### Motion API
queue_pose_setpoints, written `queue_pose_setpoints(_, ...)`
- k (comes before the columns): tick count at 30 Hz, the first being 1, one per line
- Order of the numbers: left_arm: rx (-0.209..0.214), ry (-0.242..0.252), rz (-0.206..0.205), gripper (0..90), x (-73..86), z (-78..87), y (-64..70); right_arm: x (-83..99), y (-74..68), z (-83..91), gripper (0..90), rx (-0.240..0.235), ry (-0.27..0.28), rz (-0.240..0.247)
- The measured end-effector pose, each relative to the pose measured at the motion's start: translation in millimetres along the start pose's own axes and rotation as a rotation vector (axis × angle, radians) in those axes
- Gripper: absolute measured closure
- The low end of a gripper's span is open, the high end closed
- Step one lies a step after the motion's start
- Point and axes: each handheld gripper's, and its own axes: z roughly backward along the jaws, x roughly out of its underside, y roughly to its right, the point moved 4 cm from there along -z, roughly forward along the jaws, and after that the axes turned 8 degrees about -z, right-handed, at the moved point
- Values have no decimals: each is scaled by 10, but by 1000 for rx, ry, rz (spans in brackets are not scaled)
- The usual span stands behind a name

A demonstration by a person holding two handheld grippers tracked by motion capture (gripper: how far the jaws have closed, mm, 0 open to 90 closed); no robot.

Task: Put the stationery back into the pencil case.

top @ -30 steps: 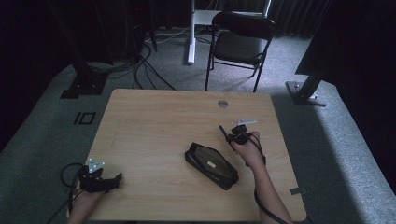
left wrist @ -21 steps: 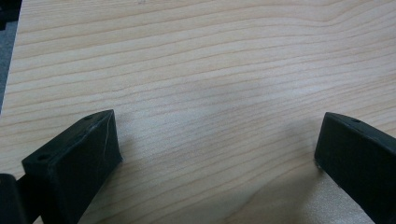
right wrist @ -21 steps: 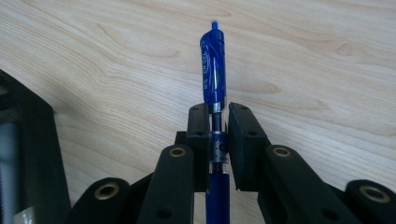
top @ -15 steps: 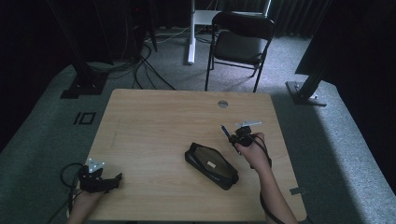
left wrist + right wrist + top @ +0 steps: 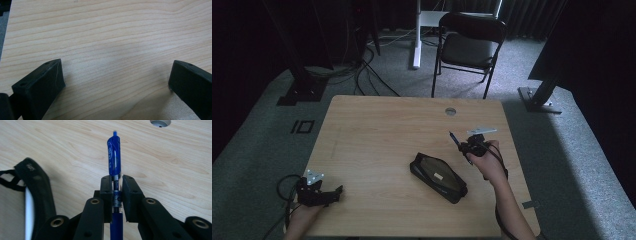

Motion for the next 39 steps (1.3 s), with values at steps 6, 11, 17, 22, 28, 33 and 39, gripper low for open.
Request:
queue_pose_setpoints(6, 0, 0, 0, 3, 0, 0, 0, -51, -66, 119, 795, -24, 17, 18)
queue_pose_setpoints(11, 0, 0, 0, 3, 0, 0, 0, -86, -128, 231, 795, -41, 30, 37)
queue_pose_setpoints(17, 0, 0, 0, 3, 0, 0, 0, -133, -222, 375, 795, -70, 55, 58)
queue_pose_setpoints(22, 0, 0, 1, 3, 0, 0, 1, -169, -275, 466, 795, -86, 74, 74)
queue_pose_setpoints(28, 0, 1, 1, 3, 0, -1, 1, -185, -397, 559, 795, -119, 85, 107)
queue_pose_setpoints(33, 0, 1, 1, 3, 0, 0, 0, -188, -504, 609, 795, -151, 89, 131)
queue_pose_setpoints(39, 0, 1, 0, 3, -1, -1, 0, -188, -605, 649, 795, -190, 90, 147)
